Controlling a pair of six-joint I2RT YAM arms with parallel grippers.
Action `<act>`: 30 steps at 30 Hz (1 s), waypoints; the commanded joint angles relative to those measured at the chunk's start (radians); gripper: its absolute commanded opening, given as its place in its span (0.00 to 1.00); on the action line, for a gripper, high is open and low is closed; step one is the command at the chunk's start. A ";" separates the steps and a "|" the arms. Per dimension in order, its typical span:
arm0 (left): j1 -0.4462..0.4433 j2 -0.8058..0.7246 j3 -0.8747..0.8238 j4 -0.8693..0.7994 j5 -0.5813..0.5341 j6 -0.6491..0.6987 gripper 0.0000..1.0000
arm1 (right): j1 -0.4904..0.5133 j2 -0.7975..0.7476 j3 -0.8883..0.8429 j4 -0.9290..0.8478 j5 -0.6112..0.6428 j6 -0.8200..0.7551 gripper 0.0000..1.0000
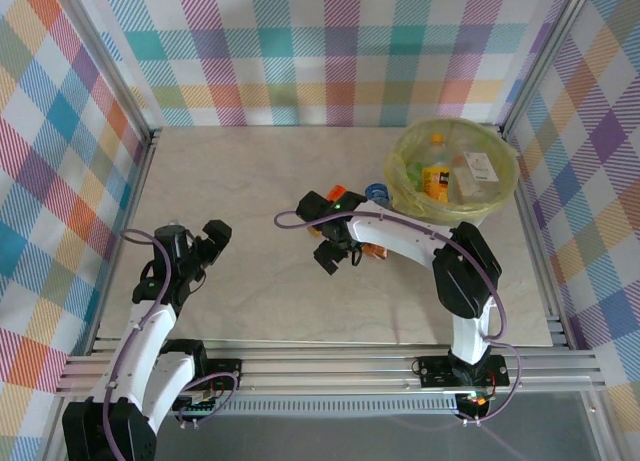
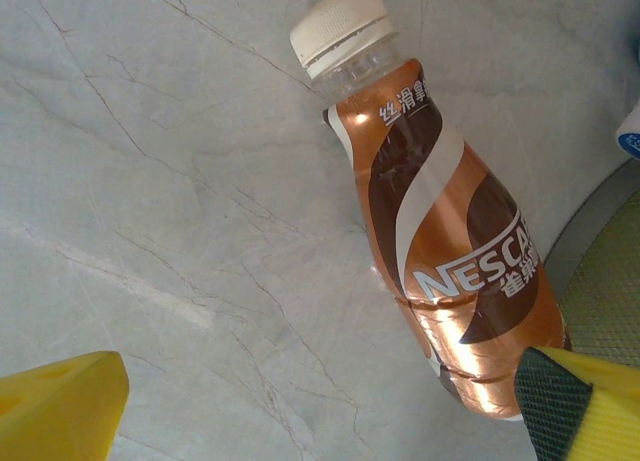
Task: Put the plastic bottles in the bin
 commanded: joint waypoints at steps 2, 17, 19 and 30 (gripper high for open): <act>-0.018 0.020 -0.013 0.039 0.011 -0.009 1.00 | -0.011 -0.032 -0.030 0.028 -0.019 -0.027 1.00; -0.062 0.070 -0.013 0.056 -0.001 -0.012 1.00 | -0.078 -0.037 -0.074 0.075 -0.025 -0.097 1.00; -0.064 0.072 -0.013 0.056 -0.003 -0.013 1.00 | -0.096 -0.032 -0.071 0.078 -0.027 -0.110 1.00; -0.076 0.101 -0.010 0.064 -0.007 -0.015 1.00 | -0.136 0.016 -0.059 0.103 -0.064 -0.166 1.00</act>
